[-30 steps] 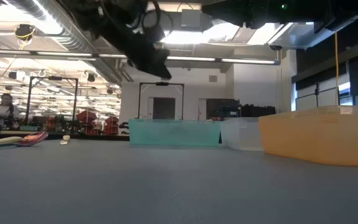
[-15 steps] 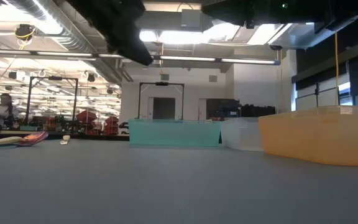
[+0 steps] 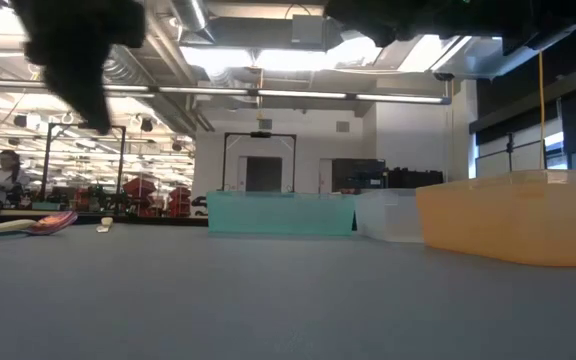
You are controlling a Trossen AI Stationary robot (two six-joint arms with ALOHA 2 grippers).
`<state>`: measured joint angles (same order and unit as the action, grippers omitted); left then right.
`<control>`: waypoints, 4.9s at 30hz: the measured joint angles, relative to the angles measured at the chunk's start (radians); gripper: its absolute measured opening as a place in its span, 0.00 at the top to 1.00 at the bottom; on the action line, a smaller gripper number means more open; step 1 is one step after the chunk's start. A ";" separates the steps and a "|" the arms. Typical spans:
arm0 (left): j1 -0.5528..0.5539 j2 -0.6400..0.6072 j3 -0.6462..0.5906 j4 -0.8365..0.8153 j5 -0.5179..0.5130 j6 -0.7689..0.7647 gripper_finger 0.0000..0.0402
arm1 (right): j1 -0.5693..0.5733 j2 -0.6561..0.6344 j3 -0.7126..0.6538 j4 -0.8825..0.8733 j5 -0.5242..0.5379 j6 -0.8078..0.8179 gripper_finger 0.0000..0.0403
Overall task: Sort silverware by color (type)
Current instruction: Put the purple spoon into the green bin
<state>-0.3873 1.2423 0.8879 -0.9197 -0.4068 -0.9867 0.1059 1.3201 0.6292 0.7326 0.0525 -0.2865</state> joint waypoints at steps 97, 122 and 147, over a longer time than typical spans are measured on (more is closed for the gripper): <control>0.439 0.099 0.002 0.877 -0.132 1.184 0.96 | -0.001 0.000 0.000 -0.194 0.018 0.104 0.55; 0.820 0.480 0.002 1.280 0.007 1.388 0.84 | -0.001 0.000 0.000 -0.256 0.096 -0.061 0.55; 0.322 0.141 0.002 0.521 -0.043 0.697 0.71 | -0.002 0.000 0.000 -0.017 0.032 -0.430 0.55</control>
<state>-0.0649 1.3828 0.8902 -0.3987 -0.4498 -0.2899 0.1043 1.3201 0.6292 0.7153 0.0849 -0.7162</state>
